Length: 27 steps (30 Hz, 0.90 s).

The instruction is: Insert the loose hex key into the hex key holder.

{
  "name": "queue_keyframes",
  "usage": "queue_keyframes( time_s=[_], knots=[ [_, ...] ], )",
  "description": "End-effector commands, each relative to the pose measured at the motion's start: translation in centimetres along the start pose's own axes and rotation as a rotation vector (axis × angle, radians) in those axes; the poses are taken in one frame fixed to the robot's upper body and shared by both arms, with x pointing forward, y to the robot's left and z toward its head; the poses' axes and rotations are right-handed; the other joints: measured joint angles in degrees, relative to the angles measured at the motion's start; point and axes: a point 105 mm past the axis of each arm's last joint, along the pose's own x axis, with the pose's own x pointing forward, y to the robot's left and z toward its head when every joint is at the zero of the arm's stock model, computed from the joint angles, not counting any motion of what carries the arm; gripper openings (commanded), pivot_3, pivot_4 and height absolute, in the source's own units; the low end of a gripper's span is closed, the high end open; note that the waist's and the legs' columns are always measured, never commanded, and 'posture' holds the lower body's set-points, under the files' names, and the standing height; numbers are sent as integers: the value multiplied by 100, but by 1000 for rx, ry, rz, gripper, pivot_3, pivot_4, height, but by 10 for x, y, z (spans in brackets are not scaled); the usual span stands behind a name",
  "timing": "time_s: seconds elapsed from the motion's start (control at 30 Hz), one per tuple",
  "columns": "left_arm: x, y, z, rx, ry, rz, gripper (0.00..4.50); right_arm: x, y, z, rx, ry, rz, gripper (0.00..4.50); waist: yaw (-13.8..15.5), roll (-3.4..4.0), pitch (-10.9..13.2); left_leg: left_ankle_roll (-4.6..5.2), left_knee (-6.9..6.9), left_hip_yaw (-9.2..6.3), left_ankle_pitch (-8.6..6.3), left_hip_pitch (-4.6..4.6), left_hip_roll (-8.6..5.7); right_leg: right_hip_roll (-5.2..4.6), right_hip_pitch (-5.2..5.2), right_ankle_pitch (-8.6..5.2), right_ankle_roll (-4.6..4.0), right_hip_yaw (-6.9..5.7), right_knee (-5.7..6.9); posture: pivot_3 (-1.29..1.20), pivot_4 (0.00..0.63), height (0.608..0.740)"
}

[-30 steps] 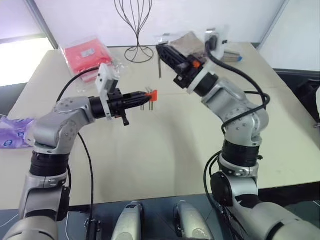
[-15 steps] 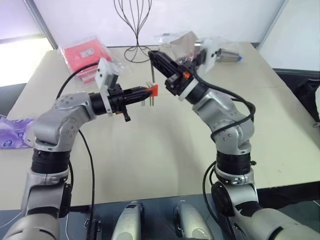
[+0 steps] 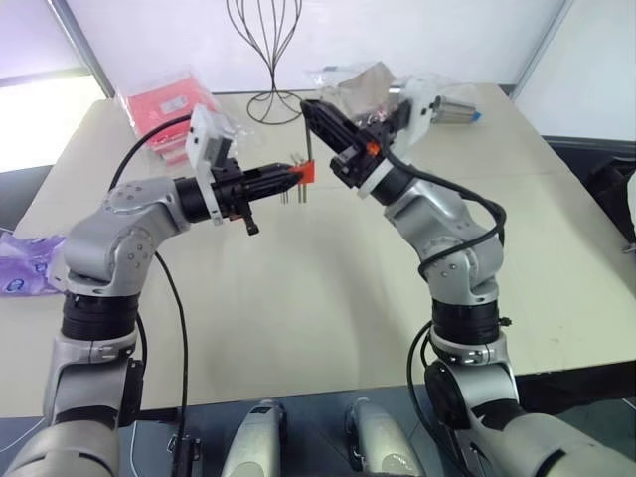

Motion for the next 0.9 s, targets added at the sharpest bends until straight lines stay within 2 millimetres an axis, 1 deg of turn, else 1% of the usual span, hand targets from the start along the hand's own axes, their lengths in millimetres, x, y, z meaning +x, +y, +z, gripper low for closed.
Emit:
queue_keyframes(
  time_s=[0.03, 0.37, 0.6, 0.9],
  knots=[
    [-2, 0, 14, 36, -44, -4, 0, 2, 0, 17, -42, -56, 5, 65, 0, 0, 0, 0, 0, 0, 0, 0, 0, 0, 0, 0, 0, 0, 0, 0, 150, 740],
    [-2, 4, 21, 21, -85, 20, 0, 3, 3, 19, -48, -60, 21, 65, 1, 0, 0, 0, -1, 0, 0, 0, 0, 0, 0, 0, 0, 0, -1, 0, 150, 740],
    [-1, 6, 20, 19, -88, 29, 0, 4, 7, 24, -49, -75, 34, 65, 1, 0, 0, 0, -4, 0, 0, 0, 0, 0, -2, 0, 0, 0, -1, 0, 150, 740],
    [0, 7, 22, 22, -96, 37, 0, 5, 8, 25, -46, -74, 40, 65, 1, 0, 0, 0, -7, 0, 0, 0, 0, -1, -3, 0, 0, 1, -2, 0, 150, 740]
  ],
)
